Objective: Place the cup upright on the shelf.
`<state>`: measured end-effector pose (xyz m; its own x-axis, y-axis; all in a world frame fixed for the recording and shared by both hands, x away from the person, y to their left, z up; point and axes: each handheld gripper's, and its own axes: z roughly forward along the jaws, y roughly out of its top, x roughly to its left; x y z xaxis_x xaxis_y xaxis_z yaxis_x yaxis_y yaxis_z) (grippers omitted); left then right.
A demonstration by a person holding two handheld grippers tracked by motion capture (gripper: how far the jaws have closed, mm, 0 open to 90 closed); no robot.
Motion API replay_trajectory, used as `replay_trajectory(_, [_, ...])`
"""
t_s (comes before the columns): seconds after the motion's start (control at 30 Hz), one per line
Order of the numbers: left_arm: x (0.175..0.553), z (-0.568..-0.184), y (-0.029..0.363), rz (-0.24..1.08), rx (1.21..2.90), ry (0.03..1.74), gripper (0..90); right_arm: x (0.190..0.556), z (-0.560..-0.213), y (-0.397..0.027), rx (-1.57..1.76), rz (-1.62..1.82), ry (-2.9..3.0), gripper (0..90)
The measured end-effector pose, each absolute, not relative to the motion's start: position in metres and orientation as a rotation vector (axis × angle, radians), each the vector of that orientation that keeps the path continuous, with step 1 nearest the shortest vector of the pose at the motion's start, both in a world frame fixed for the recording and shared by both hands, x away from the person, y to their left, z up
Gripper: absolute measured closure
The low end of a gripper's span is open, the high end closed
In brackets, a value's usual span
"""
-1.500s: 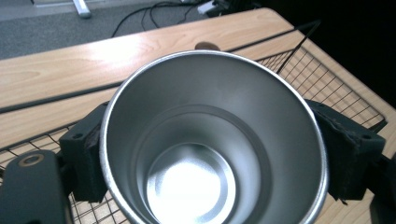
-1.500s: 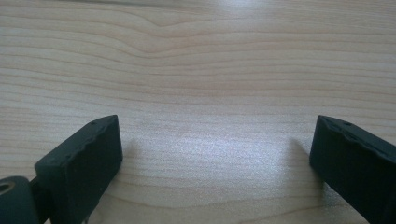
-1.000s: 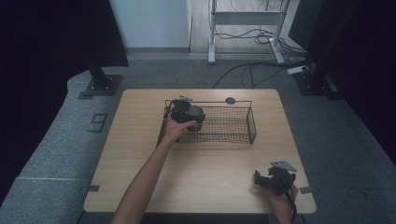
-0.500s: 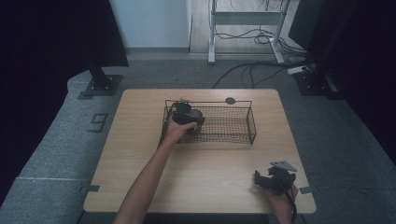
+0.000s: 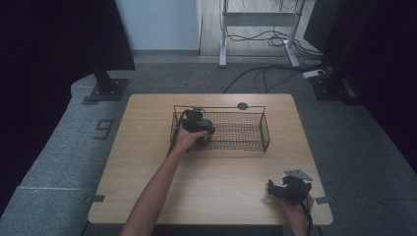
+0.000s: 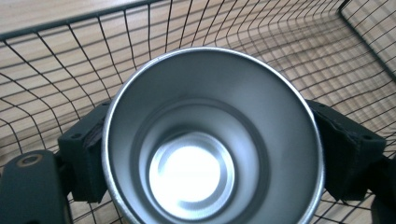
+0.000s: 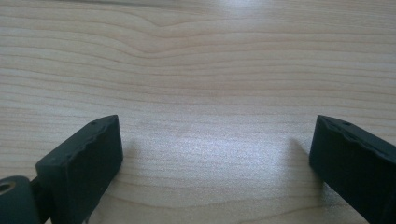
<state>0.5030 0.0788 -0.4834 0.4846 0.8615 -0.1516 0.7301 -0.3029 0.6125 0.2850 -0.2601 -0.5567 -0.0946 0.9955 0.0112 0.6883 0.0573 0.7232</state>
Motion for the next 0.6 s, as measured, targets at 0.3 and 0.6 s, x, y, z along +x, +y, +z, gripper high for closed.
replay_trajectory(0.3, [0.5007,-0.4823,0.0782,0.264,2.096,1.323,10.5,0.2850,-0.5566,-0.2600,1.681,0.797,1.838,2.6])
replay_trajectory(0.6, [0.4970,-0.4740,0.0818,0.277,2.050,1.302,4.0,0.2849,-0.5565,-0.2600,1.682,0.796,1.839,2.6])
